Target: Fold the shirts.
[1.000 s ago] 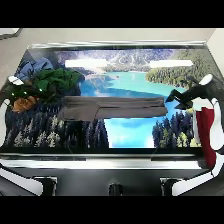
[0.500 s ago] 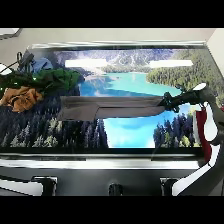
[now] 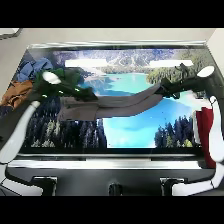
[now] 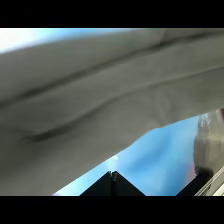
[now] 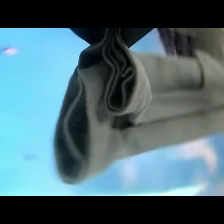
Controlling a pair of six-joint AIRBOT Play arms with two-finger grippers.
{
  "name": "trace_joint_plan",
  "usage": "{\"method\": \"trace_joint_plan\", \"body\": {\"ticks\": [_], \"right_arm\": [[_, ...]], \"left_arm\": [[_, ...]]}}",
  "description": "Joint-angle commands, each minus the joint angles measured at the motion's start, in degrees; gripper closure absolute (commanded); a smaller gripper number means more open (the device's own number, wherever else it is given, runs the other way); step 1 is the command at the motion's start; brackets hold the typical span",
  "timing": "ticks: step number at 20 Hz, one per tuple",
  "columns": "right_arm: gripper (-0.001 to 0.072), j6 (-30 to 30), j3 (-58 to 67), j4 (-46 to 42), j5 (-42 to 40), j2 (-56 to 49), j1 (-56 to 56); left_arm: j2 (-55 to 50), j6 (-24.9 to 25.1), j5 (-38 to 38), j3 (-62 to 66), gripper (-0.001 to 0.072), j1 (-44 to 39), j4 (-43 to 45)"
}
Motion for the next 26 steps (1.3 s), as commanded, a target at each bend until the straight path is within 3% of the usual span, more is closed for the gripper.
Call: {"method": "trace_joint_plan", "body": {"ticks": [1, 3, 6, 9, 12, 13, 16, 20, 26], "right_arm": [[0.0674, 1.81, 0.04, -6.19, 2.58, 11.21, 4.52], [0.0674, 3.04, 0.04, -7.74, 4.79, 16.13, 6.93], [0.0674, 5.38, 0.04, -10.25, 6.16, 20.65, 10.27], [0.0673, 6.56, 0.04, -10.47, 5.70, 23.74, 11.50], [0.0673, 8.46, 0.02, -11.41, 4.85, 24.63, 11.37], [0.0673, 8.83, 0.04, -11.21, 3.72, 24.30, 11.39], [0.0674, 9.22, 0.04, -7.30, -0.15, 21.38, 12.46], [0.0673, 9.05, 0.04, -0.72, -10.05, 13.05, 22.62], [0.0671, 9.09, 0.04, 12.15, -27.23, -5.42, 37.75]], "left_arm": [[-4.87, -3.96, 9.18, -1.18, 0.0675, -9.05, -0.59], [-7.69, -7.39, 12.92, -1.16, 0.0675, -10.69, -2.93], [-12.59, -5.92, 12.24, -1.16, 0.0676, -13.05, -16.15], [-16.02, -5.86, 12.94, -1.09, 0.0675, -17.92, -23.28], [-18.03, 0.33, 17.31, -1.11, 0.0677, -20.26, -36.04], [-17.27, 0.92, 18.12, -1.11, 0.0678, -19.37, -36.20], [-9.16, -3.28, 16.74, -1.22, 0.0679, -11.52, -22.27], [8.98, -5.68, 13.92, -1.22, 0.0678, 4.79, -3.89], [31.19, -5.40, 10.67, -1.22, 0.0677, 29.51, -2.78]]}}
